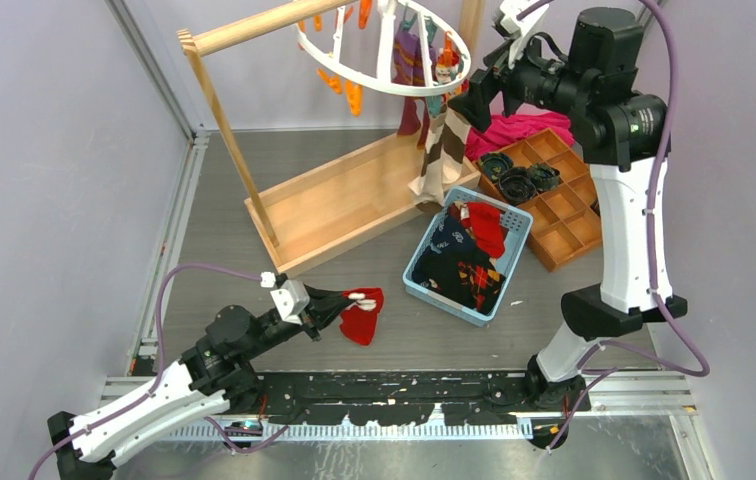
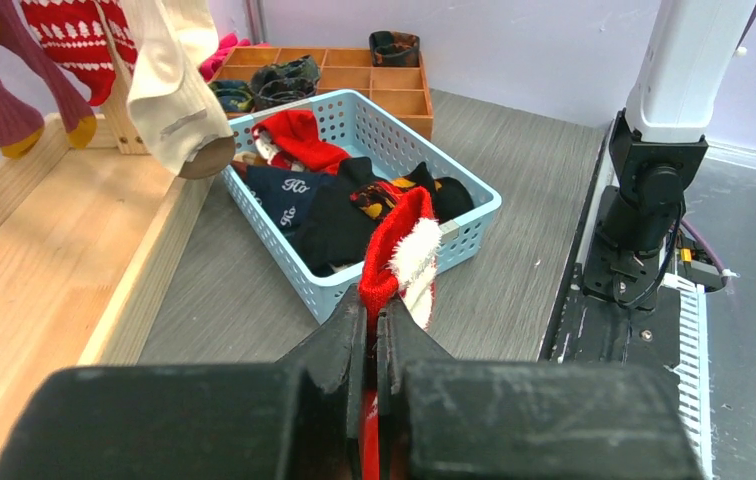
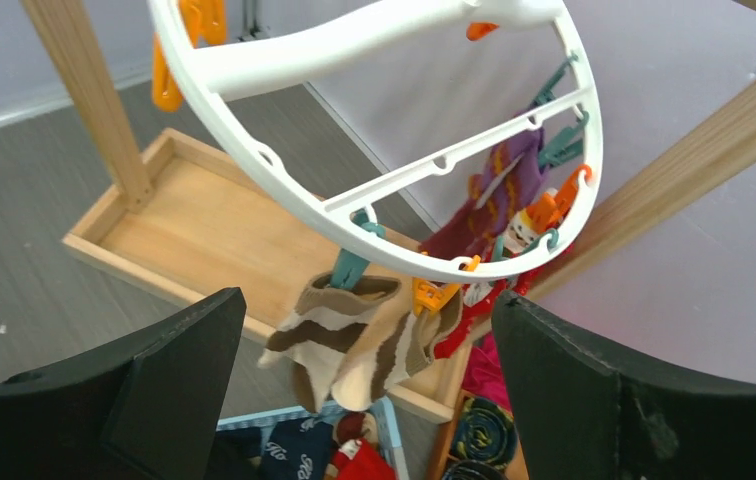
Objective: Clip the socks to the hanger
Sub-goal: Adjust the hanger on the clothesline.
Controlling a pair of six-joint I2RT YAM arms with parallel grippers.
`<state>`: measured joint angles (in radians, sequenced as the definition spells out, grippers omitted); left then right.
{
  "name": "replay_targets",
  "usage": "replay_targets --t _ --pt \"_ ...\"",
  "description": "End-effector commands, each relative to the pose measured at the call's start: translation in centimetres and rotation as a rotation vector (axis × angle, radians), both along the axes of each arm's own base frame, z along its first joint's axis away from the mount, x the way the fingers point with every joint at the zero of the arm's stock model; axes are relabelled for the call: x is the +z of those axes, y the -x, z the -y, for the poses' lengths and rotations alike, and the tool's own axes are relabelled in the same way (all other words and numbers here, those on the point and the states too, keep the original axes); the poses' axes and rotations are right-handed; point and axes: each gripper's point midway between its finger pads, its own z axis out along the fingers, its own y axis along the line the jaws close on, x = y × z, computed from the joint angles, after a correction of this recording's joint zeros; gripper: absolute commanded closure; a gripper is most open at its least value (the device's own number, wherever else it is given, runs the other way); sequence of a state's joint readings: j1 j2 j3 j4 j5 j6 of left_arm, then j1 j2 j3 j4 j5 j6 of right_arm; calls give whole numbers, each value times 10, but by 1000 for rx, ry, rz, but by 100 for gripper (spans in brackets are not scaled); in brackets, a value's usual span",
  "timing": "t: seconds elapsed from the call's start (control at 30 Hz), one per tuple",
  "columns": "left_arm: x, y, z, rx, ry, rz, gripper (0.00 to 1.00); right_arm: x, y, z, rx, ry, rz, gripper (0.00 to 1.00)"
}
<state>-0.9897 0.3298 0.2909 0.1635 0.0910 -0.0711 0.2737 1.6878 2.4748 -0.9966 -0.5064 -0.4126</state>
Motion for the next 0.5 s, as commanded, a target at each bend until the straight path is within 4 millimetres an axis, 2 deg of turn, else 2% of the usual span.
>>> replay_targets --t 0.0,0.2,0.47 --pt "29 3 -2 -10 74 48 100 23 20 -13 73 -106 4 0" --pt "30 4 -2 -15 79 46 100 15 -8 -21 25 -96 7 0" --pt "30 3 -2 -9 77 47 100 -10 -15 -48 12 51 40 0"
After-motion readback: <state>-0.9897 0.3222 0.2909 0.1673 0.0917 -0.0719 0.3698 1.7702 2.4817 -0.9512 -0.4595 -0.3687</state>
